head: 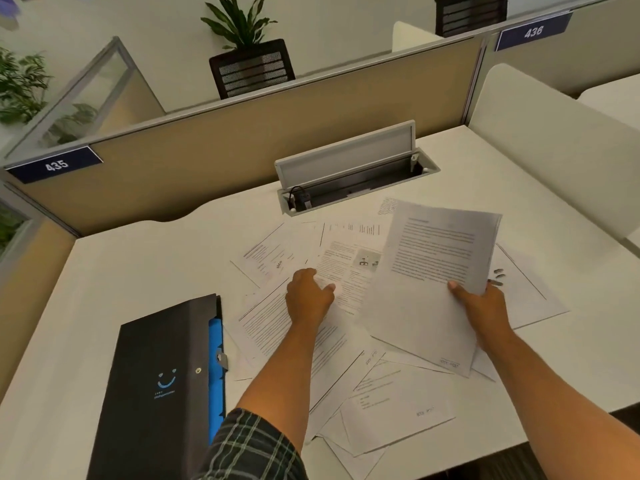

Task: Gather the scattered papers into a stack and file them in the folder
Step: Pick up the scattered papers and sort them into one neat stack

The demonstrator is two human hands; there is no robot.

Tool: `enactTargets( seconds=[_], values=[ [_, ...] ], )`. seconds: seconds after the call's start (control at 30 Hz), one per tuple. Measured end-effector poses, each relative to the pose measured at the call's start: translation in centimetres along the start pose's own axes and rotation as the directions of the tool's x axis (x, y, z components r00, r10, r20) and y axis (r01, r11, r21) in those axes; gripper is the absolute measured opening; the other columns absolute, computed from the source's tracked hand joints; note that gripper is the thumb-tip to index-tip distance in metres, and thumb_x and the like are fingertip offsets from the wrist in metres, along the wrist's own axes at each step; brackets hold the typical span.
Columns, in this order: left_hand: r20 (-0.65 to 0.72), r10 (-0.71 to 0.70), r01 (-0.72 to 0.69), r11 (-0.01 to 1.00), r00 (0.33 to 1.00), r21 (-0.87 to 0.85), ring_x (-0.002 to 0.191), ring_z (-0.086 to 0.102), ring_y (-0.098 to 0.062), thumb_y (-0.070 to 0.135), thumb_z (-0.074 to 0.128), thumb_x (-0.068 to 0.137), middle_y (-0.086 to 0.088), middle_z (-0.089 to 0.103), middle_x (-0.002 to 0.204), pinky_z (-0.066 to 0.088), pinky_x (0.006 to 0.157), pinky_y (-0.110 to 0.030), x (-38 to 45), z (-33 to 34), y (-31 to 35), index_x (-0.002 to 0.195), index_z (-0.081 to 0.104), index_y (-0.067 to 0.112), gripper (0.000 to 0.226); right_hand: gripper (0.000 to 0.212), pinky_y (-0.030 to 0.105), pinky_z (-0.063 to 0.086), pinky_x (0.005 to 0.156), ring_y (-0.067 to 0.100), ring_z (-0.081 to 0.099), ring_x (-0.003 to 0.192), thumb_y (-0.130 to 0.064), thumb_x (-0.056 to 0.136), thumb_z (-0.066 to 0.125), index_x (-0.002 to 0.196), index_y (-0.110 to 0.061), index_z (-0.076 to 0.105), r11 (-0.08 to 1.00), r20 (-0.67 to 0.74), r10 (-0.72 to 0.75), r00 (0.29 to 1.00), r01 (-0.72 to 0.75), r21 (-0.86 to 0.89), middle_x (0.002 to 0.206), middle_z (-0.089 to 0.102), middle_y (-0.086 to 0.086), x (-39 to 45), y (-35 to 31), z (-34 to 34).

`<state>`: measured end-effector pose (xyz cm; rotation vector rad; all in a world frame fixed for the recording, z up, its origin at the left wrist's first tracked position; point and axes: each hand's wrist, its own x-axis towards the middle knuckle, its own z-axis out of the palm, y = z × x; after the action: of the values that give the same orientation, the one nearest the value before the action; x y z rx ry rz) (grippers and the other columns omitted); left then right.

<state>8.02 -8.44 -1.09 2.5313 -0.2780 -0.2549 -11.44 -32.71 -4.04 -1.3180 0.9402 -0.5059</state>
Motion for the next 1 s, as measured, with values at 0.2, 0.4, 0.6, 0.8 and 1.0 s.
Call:
enactTargets(
  seconds=[0.2,0.4,0.6,0.8,1.0],
  values=[
    [0.104,-0.104,0.062,0.936,0.989,0.345,0.127,0.048,-0.030,0.060,0.077,0.074,-0.010,0.050,0.138,0.042,0.102,-0.045,2.3,0.9,0.8,0.135,0.045,0.009,0.086,0.038,0.040,0.061,0.079,0.027,0.073,0.093,-0.024,0.092,0.076,0.127,-0.014,0.067,0.994,0.062,0.087,0.994,-0.082,-0.075,0.114,0.074,0.007,0.7,1.3,-0.7],
    [0.099,-0.149,0.093,0.898,0.984,0.431,0.128,0.046,-0.033,0.061,0.083,0.066,-0.014,0.046,0.138,0.043,0.102,-0.045,4.6,1.8,2.0,0.135,0.042,0.013,0.094,0.033,0.035,0.061,0.073,0.024,0.074,0.094,-0.026,0.091,0.077,0.123,-0.021,0.068,0.994,0.081,0.097,0.992,-0.093,-0.053,0.108,0.076,-0.001,0.6,1.3,-0.8],
    [0.108,-0.206,0.148,0.905,0.973,0.398,0.127,0.047,-0.033,0.067,0.083,0.060,-0.014,0.049,0.138,0.044,0.103,-0.045,6.5,1.9,1.7,0.132,0.041,0.014,0.099,0.028,0.024,0.060,0.059,0.015,0.077,0.083,-0.027,0.090,0.079,0.116,-0.028,0.069,0.995,0.090,0.100,0.991,-0.097,-0.037,0.101,0.078,-0.009,0.3,1.6,-0.9],
    [0.133,-0.234,0.171,0.914,0.963,0.367,0.131,0.041,-0.034,0.067,0.085,0.057,-0.016,0.039,0.144,0.040,0.106,-0.047,7.2,2.0,1.4,0.136,0.036,0.013,0.108,0.030,0.029,0.062,0.064,0.018,0.077,0.089,-0.030,0.089,0.080,0.117,-0.028,0.070,0.995,0.093,0.095,0.991,-0.090,-0.050,0.103,0.078,-0.008,0.4,1.9,-1.0],
    [0.155,-0.144,0.073,0.918,0.977,0.390,0.132,0.040,-0.034,0.064,0.086,0.056,-0.012,0.040,0.142,0.037,0.106,-0.051,8.2,1.9,2.2,0.137,0.037,0.014,0.107,0.032,0.029,0.062,0.065,0.019,0.077,0.089,-0.032,0.087,0.081,0.117,-0.029,0.069,0.995,0.088,0.085,0.993,-0.080,-0.052,0.103,0.078,-0.007,0.3,2.1,-1.0]
  ],
)
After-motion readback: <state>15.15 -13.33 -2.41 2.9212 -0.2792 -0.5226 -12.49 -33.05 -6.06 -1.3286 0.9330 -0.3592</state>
